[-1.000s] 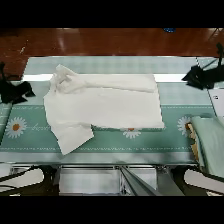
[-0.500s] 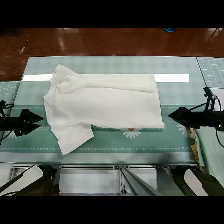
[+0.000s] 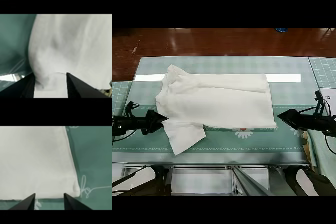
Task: Fold the shirts.
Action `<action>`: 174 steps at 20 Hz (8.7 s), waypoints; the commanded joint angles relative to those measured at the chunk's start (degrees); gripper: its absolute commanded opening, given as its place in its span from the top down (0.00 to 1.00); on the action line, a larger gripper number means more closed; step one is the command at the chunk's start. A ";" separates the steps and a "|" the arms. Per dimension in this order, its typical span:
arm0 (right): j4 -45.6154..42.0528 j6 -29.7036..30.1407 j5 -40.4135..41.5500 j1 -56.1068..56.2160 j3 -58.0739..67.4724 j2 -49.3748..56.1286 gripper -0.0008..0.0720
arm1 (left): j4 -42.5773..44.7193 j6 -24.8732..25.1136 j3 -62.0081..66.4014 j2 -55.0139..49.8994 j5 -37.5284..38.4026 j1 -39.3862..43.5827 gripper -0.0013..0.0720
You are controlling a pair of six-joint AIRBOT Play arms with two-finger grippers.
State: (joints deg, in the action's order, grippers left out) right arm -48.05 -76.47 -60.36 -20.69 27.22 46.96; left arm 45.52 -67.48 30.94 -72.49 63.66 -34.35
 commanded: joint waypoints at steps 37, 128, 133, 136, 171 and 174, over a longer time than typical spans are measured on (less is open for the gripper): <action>-19.98 -10.71 -8.85 16.04 69.68 10.80 0.96 | -13.86 -2.73 46.93 21.84 -2.58 4.96 0.94; -3.34 -0.20 -8.50 -16.87 3.34 0.37 0.43 | 10.19 -8.70 -2.23 2.82 2.01 12.04 0.47; -7.76 -2.71 -14.53 -22.25 -4.87 0.37 0.43 | 9.97 -9.22 -2.21 2.84 0.98 12.22 0.94; -3.19 -1.31 -12.15 -18.05 -9.79 0.37 0.43 | 9.97 -9.03 -2.23 2.84 1.05 12.22 0.94; 4.79 -1.92 1.49 9.81 47.91 50.71 0.96 | 6.51 -20.35 71.54 -37.77 17.49 20.74 0.94; 5.99 -1.90 5.46 9.84 47.95 52.96 0.56 | 6.97 -20.87 72.32 -42.73 19.58 21.51 0.46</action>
State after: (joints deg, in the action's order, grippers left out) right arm -43.03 -78.46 -57.78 -10.92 73.82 97.14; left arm 52.12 -86.96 99.13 -109.23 78.96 -13.78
